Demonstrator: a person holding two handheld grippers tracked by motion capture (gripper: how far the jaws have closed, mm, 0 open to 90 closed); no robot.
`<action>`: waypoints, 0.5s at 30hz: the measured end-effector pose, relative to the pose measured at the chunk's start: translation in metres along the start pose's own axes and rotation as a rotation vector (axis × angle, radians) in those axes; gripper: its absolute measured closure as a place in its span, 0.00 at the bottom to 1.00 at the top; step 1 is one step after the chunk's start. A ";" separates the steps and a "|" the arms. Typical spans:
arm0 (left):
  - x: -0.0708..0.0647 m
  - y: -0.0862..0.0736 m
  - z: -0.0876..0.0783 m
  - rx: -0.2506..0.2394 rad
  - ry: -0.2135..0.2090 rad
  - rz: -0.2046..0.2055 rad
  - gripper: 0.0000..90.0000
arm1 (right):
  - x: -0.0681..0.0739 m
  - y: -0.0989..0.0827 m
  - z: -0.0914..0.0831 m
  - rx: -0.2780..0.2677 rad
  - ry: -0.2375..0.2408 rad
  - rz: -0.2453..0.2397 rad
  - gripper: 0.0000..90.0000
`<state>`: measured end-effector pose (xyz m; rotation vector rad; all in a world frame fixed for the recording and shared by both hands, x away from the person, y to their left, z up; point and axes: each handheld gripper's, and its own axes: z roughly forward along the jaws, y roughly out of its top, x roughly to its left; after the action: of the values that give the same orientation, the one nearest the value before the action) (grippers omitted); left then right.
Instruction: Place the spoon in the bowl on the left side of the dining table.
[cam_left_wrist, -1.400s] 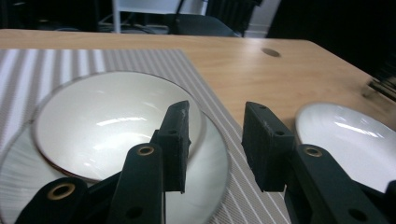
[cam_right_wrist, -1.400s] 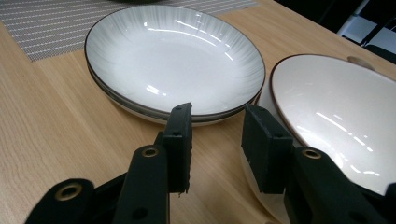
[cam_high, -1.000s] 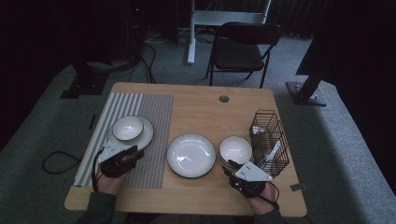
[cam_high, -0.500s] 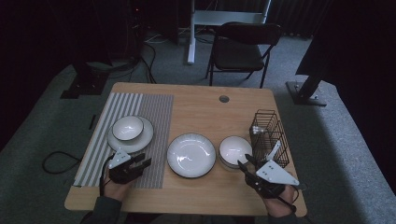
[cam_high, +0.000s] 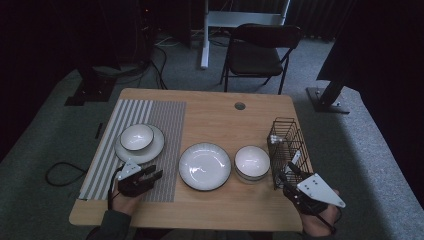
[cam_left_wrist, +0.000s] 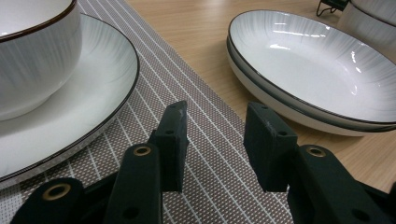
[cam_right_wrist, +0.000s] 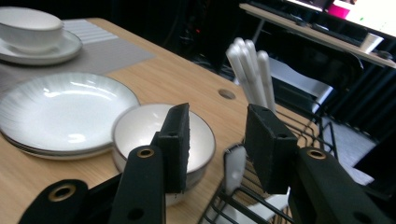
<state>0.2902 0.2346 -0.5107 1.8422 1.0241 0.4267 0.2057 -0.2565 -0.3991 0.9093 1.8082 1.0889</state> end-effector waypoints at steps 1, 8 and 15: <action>0.000 0.000 0.000 0.002 0.000 -0.002 0.67 | 0.000 -0.002 0.002 0.011 -0.010 -0.002 0.67; 0.001 -0.001 0.001 0.004 0.000 -0.006 0.67 | 0.000 -0.012 0.014 0.052 -0.042 -0.005 0.66; 0.002 -0.001 0.001 0.002 -0.002 -0.011 0.67 | -0.003 -0.021 0.029 0.096 -0.066 0.000 0.72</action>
<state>0.2914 0.2357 -0.5121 1.8380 1.0332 0.4169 0.2299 -0.2575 -0.4259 0.9904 1.8184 0.9675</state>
